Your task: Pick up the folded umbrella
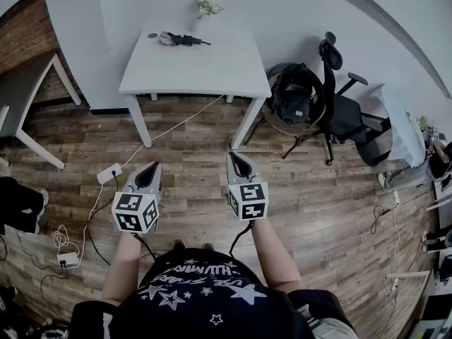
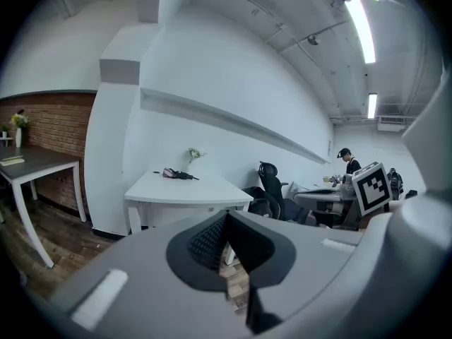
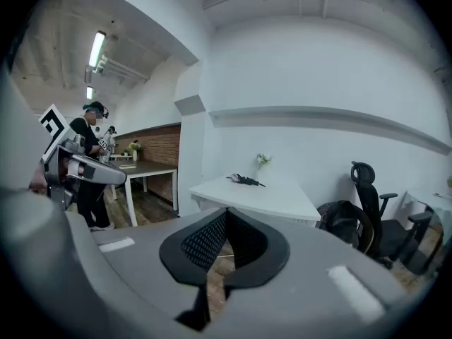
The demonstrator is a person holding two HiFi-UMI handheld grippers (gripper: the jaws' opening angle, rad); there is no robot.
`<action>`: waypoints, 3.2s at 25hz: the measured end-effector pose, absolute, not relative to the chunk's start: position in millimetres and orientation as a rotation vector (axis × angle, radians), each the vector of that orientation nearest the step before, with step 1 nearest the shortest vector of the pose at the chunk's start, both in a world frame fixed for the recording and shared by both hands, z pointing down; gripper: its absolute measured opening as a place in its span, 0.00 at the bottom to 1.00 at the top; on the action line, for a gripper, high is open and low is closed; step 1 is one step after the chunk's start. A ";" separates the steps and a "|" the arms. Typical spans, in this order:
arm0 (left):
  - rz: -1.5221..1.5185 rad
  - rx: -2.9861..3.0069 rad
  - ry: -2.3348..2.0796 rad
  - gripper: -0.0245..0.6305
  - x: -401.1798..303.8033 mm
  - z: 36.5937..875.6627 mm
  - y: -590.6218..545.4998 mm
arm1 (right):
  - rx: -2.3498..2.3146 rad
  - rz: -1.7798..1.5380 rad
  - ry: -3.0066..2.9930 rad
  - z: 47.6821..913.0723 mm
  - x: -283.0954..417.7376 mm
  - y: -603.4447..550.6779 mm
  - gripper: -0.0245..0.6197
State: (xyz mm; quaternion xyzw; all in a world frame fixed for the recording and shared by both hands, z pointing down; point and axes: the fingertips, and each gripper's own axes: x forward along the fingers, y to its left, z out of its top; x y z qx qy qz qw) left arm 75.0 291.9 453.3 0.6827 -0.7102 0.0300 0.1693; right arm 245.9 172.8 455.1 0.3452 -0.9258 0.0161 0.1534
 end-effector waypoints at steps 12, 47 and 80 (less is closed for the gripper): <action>0.107 1.940 -1.983 0.04 47.7 467.2 302.1 | 1.038 0.127 -2.621 474.1 223.8 177.0 0.06; 0.191 1.862 -2.024 0.04 -40.4 486.1 79.4 | 1.003 0.264 -2.705 499.0 146.3 -78.0 0.06; 0.156 1.749 -2.097 0.04 -142.7 496.7 -120.3 | 0.657 0.205 -2.697 512.8 9.4 -264.5 0.06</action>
